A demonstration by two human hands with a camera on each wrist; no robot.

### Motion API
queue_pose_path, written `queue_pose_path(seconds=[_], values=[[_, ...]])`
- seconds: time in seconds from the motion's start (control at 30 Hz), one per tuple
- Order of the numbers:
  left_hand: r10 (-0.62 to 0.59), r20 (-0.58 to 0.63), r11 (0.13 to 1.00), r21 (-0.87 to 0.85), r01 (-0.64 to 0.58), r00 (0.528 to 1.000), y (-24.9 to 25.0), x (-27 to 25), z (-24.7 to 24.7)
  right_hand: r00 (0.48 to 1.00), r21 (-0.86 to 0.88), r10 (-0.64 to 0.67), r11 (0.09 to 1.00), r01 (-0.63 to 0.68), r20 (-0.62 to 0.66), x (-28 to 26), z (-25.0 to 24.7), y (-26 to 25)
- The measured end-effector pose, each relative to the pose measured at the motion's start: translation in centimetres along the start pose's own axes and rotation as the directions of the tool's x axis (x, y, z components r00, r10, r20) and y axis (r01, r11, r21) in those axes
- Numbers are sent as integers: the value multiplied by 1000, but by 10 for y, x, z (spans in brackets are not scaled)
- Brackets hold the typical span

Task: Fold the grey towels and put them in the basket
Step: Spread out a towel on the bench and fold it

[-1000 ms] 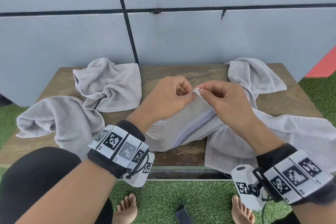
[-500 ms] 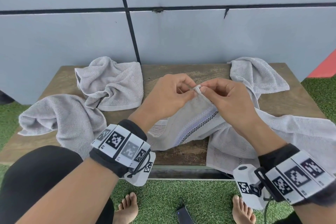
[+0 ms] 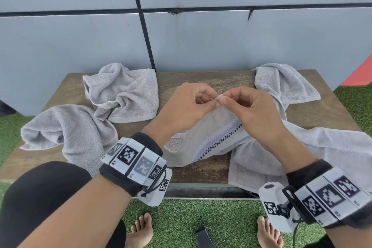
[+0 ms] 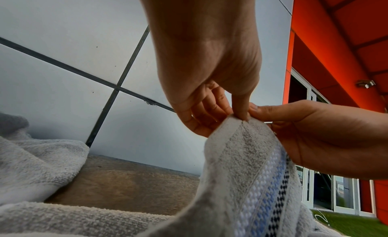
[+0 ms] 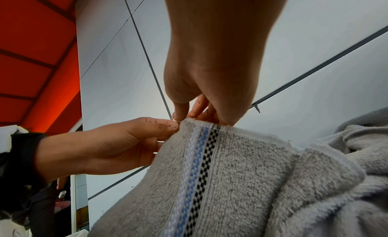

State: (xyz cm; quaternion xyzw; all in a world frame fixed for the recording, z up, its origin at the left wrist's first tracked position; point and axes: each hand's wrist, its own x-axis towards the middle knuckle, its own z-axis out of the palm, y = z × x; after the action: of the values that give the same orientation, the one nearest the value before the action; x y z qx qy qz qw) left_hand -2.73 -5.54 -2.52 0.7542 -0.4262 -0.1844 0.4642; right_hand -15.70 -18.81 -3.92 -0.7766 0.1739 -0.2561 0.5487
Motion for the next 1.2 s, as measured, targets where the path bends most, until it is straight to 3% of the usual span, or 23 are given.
queue_pose_path(seconds=[0.53, 0.83, 0.93, 1.1, 1.2], values=[[43, -31, 999, -12, -43, 999, -2, 0, 1, 1000, 19, 19, 1000, -19, 16, -2, 2, -1], [3, 115, 999, 53, -9, 993, -6, 1, 1, 1000, -72, -13, 997, 12, -11, -1, 1, 1], [27, 84, 992, 120, -37, 996, -11, 1, 3, 998, -68, -24, 998, 20, -55, 0, -1, -2], [50, 40, 998, 37, -52, 998, -8, -2, 4, 997, -89, -36, 995, 42, 68, -4, -3, -8], [59, 63, 998, -3, -59, 996, -6, -6, 6, 998, -110, -54, 992, 59, 41, -5, -3, -8]])
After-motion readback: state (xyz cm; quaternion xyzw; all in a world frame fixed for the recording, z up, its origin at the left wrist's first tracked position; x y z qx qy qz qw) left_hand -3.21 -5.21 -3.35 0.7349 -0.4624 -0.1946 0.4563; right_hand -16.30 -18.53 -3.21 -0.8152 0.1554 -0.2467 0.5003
